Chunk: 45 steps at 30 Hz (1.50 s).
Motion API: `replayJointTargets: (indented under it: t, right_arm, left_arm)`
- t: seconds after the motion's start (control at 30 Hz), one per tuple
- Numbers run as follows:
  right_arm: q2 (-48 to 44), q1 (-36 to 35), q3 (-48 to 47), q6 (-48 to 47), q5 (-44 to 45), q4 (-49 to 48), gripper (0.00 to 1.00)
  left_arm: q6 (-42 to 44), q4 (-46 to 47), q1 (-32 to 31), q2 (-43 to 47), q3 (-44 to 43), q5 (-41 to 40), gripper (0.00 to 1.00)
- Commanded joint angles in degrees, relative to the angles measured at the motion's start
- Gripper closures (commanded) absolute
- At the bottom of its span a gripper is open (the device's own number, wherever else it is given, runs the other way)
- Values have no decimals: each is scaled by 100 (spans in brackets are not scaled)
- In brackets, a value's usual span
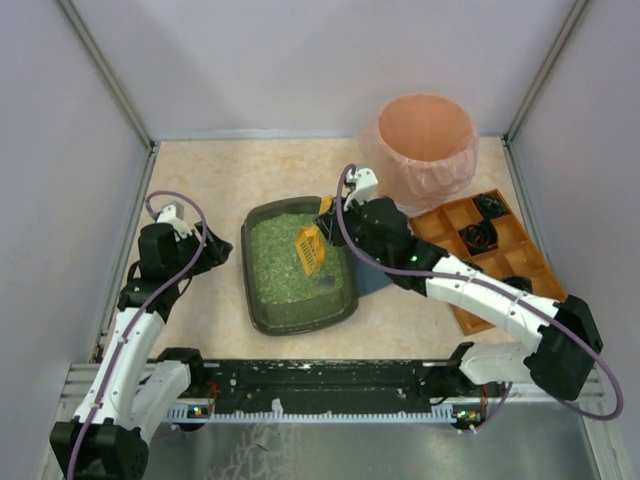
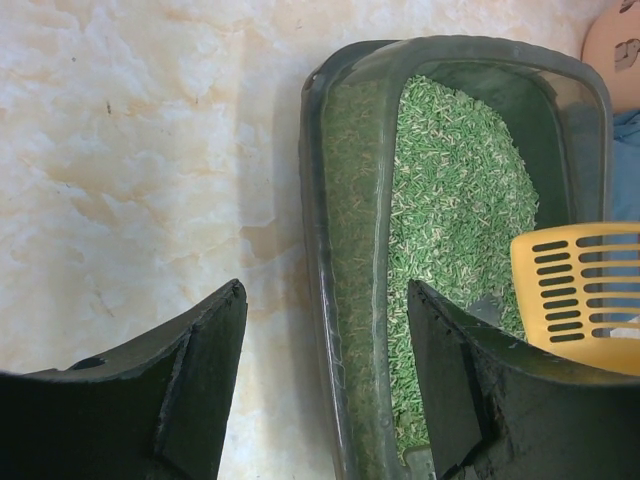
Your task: Clean the litter box
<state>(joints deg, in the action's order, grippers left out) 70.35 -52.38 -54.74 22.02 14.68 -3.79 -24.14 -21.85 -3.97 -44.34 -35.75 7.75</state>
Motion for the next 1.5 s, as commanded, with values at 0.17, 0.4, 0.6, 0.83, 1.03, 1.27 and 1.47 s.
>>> replayJointTargets:
  t: [0.17,0.4,0.6,0.83,1.03,1.27,1.47]
  right_arm:
    - [956,1175,-702,-1046,-5194,-562,100]
    - [2059,1272,-1809,-1664,-7270,135,100]
    - [2888,1395,-2368,-1928,-8499,499,100]
    - [3599,1459,-2996,-2510,-8951,1411,100]
    - [4136,1494,-3653,-2967,-9281,2301,100]
    - [4448,1446,-3560,-2431,-9359,2074,100]
    - [4283,1257,-3052,-2305,-8980,1653,100]
  left_arm:
    - [80,206,29,177,75,188,29]
    - [88,233,33,273,100,177,29]
    - [92,243,35,231,103,192,29]
    - [91,247,36,191,103,174,29]
    - [87,259,35,173,112,178,29]
    - [72,286,32,67,121,217,29]
    - [59,334,33,48,147,240,29]
